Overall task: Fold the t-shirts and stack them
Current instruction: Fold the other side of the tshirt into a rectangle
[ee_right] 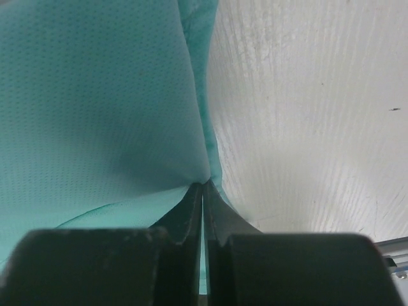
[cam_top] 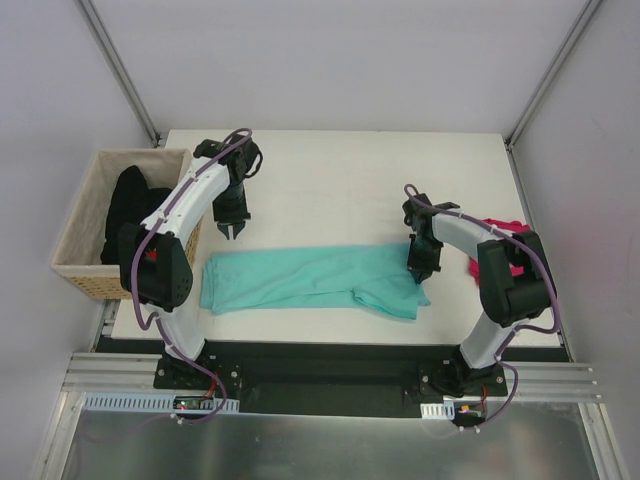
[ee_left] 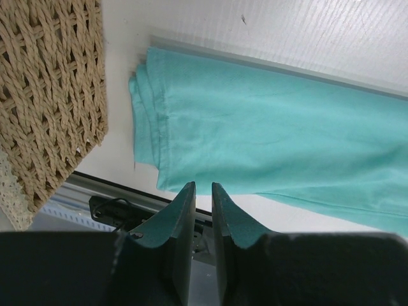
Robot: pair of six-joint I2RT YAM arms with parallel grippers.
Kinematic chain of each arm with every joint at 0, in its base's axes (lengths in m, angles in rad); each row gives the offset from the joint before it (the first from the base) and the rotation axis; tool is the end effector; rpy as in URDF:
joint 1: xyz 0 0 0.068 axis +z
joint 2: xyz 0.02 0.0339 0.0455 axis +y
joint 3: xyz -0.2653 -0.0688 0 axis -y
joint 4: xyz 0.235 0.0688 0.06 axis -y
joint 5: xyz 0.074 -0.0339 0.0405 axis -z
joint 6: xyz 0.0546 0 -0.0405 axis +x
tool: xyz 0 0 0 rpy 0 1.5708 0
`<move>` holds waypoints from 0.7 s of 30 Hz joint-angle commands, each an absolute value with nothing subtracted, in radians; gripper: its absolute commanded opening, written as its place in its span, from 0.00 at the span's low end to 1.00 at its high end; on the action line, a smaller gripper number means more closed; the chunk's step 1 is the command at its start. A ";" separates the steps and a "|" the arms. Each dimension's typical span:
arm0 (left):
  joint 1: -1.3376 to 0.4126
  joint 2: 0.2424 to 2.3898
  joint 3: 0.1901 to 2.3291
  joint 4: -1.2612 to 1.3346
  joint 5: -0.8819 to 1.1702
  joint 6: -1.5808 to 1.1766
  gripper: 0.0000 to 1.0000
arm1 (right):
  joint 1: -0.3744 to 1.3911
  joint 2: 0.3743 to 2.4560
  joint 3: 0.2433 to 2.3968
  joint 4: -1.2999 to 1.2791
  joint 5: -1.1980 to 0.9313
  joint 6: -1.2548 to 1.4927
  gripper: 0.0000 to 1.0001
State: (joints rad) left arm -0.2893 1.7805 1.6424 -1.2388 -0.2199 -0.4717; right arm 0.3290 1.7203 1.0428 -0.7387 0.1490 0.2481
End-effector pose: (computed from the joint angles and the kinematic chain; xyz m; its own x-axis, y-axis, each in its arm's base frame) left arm 0.3300 -0.0858 0.2752 -0.9460 -0.1811 -0.2689 -0.2152 0.9711 0.1031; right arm 0.2865 0.0892 0.1488 -0.9796 -0.0778 -0.1853 -0.0591 0.9928 -0.1044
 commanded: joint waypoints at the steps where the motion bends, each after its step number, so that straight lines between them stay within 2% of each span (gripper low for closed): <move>1: -0.304 1.789 1.680 -1.295 -0.242 -0.503 0.16 | 0.313 1.741 1.065 -0.727 0.143 0.241 0.01; 21: -0.324 1.841 1.740 -1.262 -0.224 -0.519 0.16 | 0.308 1.620 1.206 -0.868 0.192 0.236 0.01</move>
State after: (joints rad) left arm -0.3153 1.8462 1.7107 -1.2552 -0.2195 -0.5098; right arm 0.3134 1.6844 1.1603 -0.8024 0.1722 0.2413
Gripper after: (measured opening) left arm 0.160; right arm 0.012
